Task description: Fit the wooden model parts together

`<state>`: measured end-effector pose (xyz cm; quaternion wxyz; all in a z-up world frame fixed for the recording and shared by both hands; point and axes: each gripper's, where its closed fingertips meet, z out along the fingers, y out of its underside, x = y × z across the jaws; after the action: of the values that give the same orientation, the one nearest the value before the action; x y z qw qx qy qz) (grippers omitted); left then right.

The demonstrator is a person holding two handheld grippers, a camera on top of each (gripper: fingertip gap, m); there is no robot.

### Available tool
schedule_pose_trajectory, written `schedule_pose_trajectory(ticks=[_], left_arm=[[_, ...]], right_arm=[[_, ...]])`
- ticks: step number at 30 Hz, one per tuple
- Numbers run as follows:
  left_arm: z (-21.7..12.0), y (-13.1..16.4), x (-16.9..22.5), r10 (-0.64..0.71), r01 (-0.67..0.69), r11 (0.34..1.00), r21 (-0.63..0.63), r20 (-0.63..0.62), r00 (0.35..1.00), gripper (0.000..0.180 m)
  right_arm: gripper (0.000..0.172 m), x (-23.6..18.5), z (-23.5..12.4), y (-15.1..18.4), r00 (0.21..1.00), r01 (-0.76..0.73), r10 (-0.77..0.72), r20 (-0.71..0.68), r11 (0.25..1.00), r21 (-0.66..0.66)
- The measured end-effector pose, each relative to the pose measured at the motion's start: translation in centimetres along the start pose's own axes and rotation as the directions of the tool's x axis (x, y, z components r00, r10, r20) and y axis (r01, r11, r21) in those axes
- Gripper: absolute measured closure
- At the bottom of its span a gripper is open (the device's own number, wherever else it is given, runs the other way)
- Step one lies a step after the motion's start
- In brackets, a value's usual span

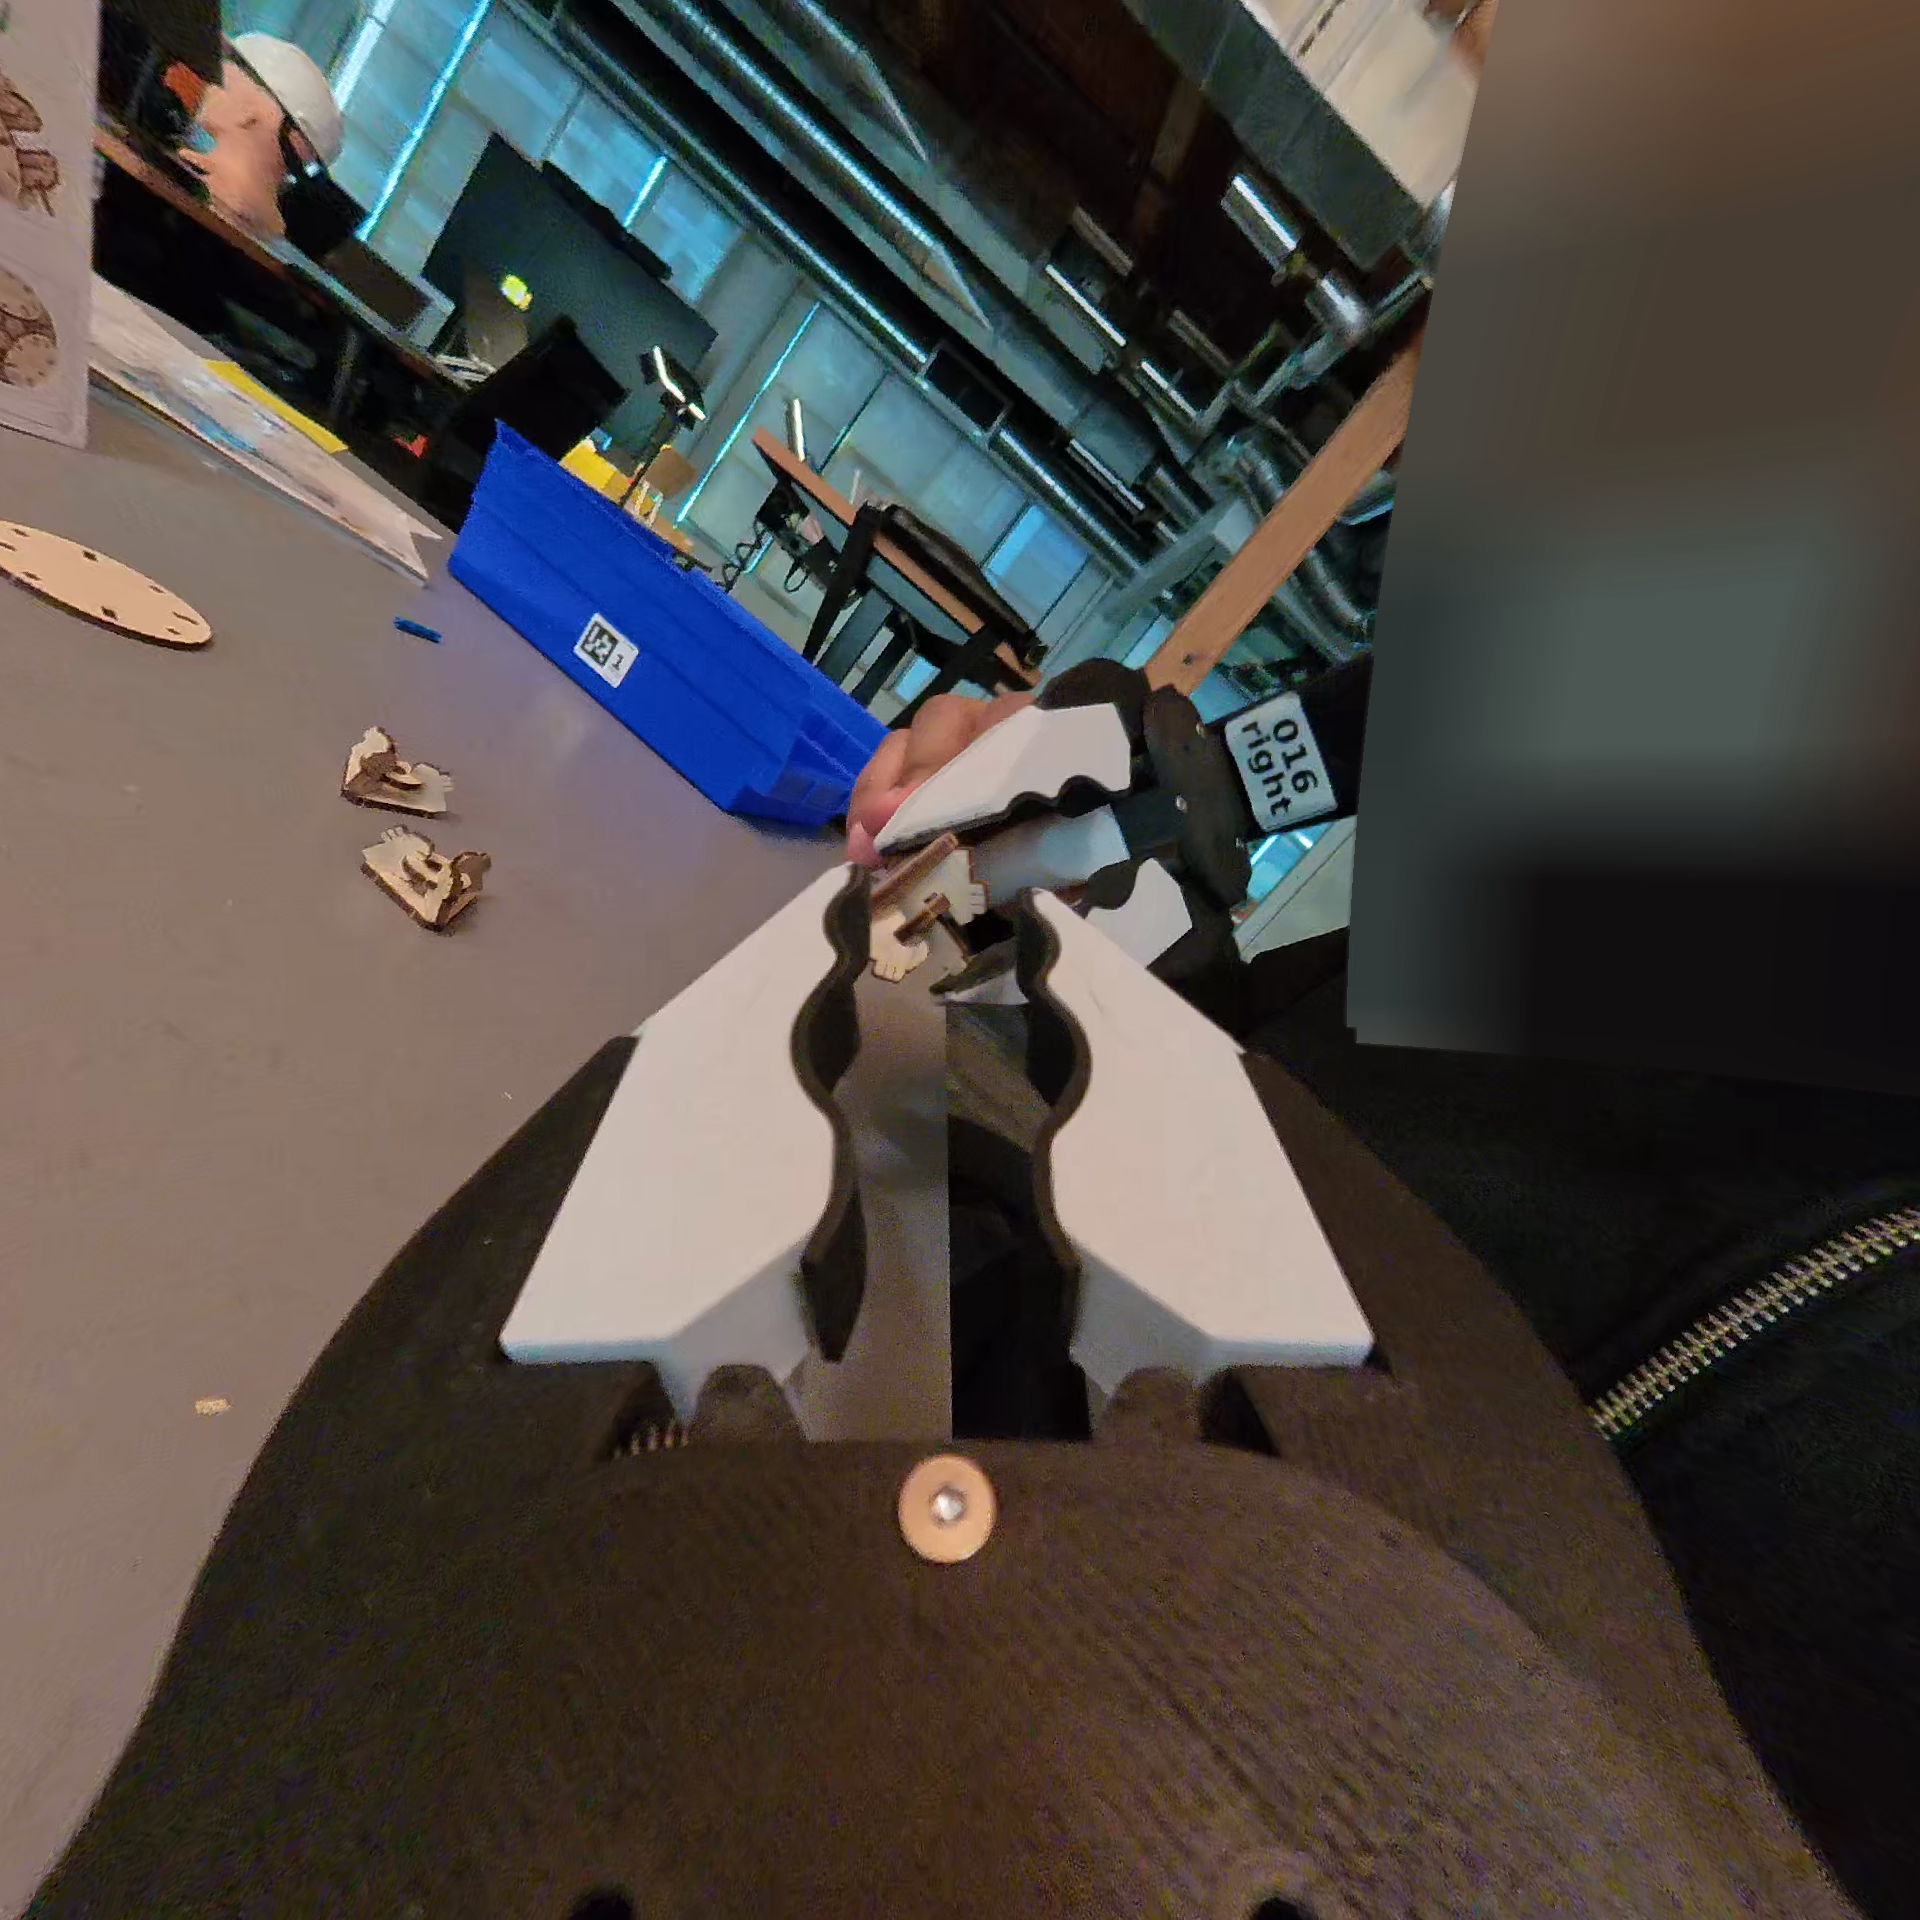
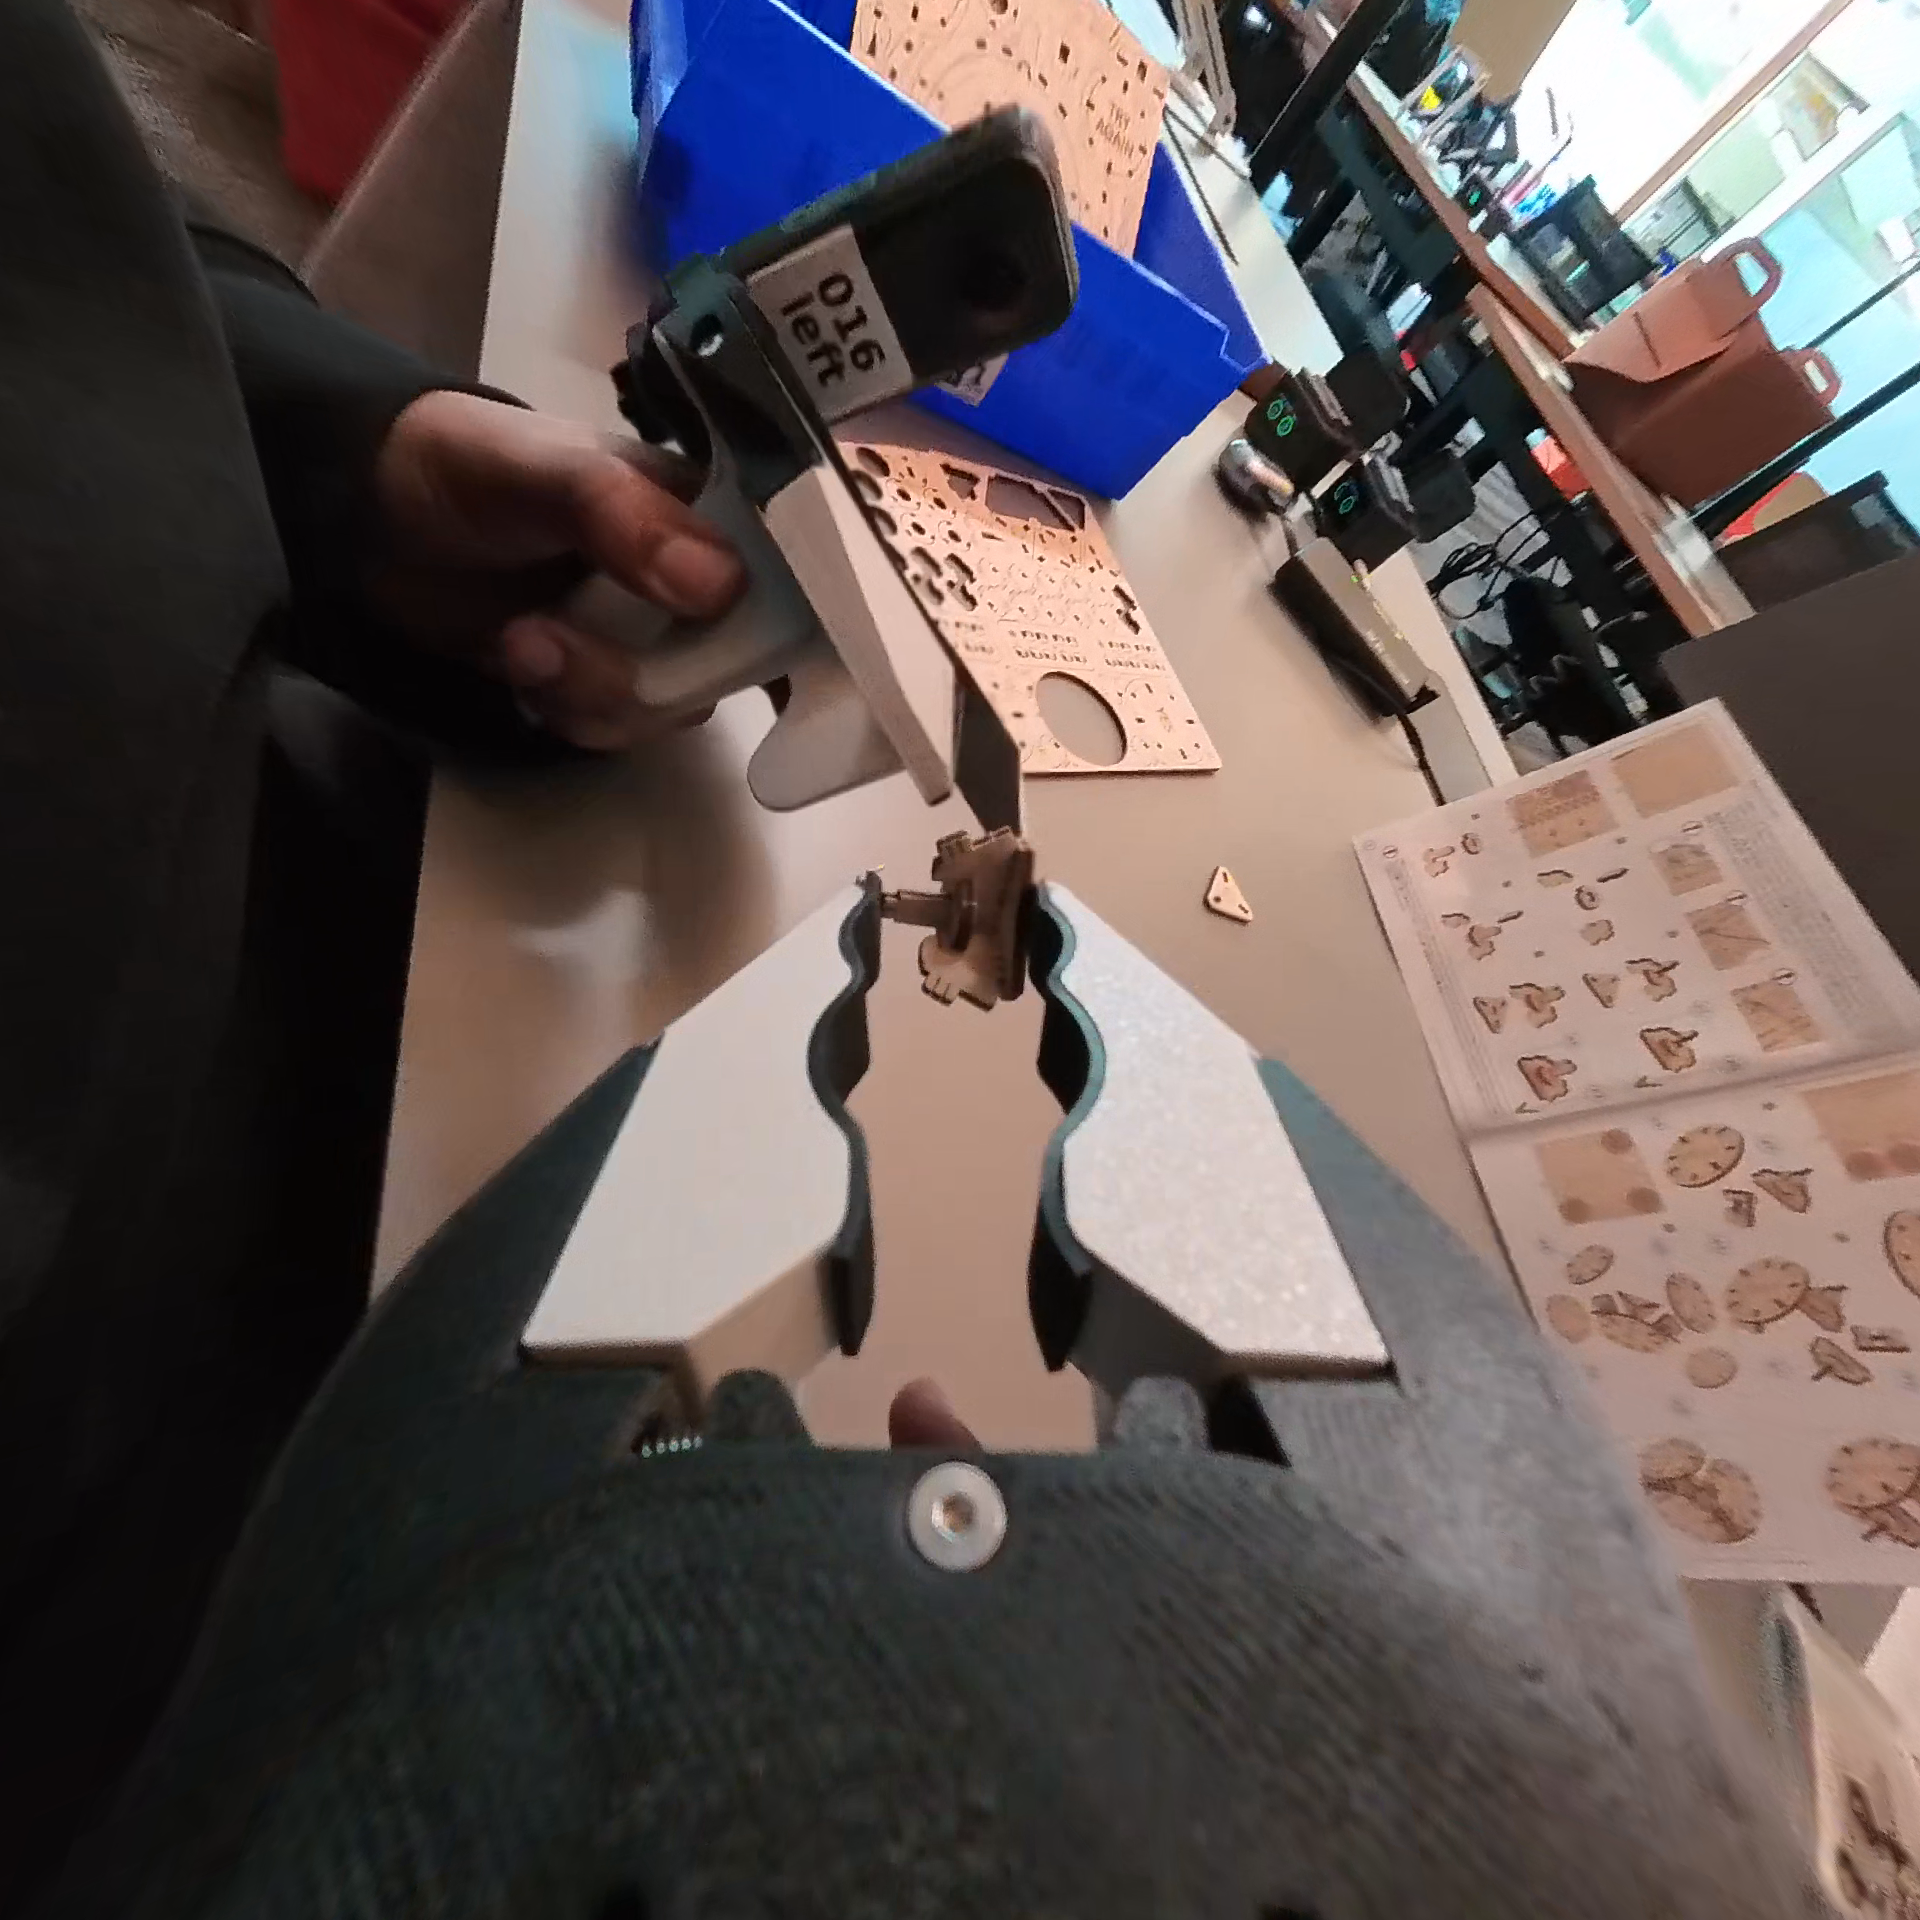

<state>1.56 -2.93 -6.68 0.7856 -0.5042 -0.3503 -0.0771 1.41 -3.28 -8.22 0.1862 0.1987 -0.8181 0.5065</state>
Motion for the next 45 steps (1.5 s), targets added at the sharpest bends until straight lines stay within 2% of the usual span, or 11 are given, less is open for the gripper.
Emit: schedule_pose_trajectory(ticks=[5, 7, 11, 14, 23, 26, 30, 33, 35, 39, 45], left_arm=[[0.0, 0.0, -0.4, 0.003, -0.003, 1.000, -0.001, 0.030, 1.000, 0.145], [0.1, 0.0, -0.5, 0.004, -0.004, 1.000, -0.003, 0.043, 0.999, 0.144], [0.1, 0.2, -0.8, -0.017, 0.018, 1.000, -0.016, 0.058, 0.998, 0.144], [0.5, 1.0, -1.1, -0.017, 0.022, 0.997, -0.070, 0.081, 0.997, 0.144], [1.9, 6.3, -4.4, 0.009, 0.122, 0.903, -0.413, 0.302, 0.953, 0.141], [1.9, 6.5, -4.9, 0.056, 0.104, 0.891, -0.441, 0.335, 0.941, 0.141], [2.1, 6.6, -5.7, 0.141, 0.058, 0.866, -0.496, 0.355, 0.924, 0.139], [2.5, 7.1, -6.5, 0.218, 0.027, 0.827, -0.561, 0.364, 0.906, 0.135], [2.7, 7.3, -6.9, 0.255, 0.012, 0.809, -0.588, 0.370, 0.893, 0.134], [2.8, 6.4, -6.1, 0.250, -0.024, 0.844, -0.537, 0.353, 0.901, 0.135], [-0.8, 1.1, -2.6, 0.111, -0.074, 0.986, -0.147, 0.261, 0.959, 0.141]], right_arm=[[0.145, -0.9, 0.5, 1.5, 0.992, -0.092, 0.098, 0.078, 0.993, -0.074], [0.145, -2.0, 0.6, 3.1, 0.959, -0.206, 0.235, 0.156, 0.962, -0.177], [0.144, -3.7, 0.4, 6.5, 0.722, -0.548, 0.655, 0.222, 0.738, -0.394], [0.145, -3.2, 0.5, 7.1, 0.536, -0.712, 0.812, 0.230, 0.581, -0.393], [0.118, -1.0, 1.0, 10.3, 0.556, -0.741, 0.824, 0.107, 0.550, -0.386], [0.120, 1.3, 0.5, 10.0, 0.544, -0.794, 0.835, 0.082, 0.543, -0.273], [0.137, 7.9, -2.5, 7.1, 0.579, -0.805, 0.816, -0.001, 0.571, 0.163], [0.172, 12.0, -6.7, 3.0, 0.605, -0.637, 0.793, -0.066, 0.532, 0.557], [0.172, 13.1, -8.2, 1.0, 0.607, -0.481, 0.777, -0.164, 0.524, 0.703], [0.172, 12.8, -5.0, -0.7, 0.625, -0.367, 0.723, -0.295, 0.605, 0.707], [0.172, 13.4, -1.9, 0.0, 0.550, -0.456, 0.806, -0.218, 0.508, 0.731]])
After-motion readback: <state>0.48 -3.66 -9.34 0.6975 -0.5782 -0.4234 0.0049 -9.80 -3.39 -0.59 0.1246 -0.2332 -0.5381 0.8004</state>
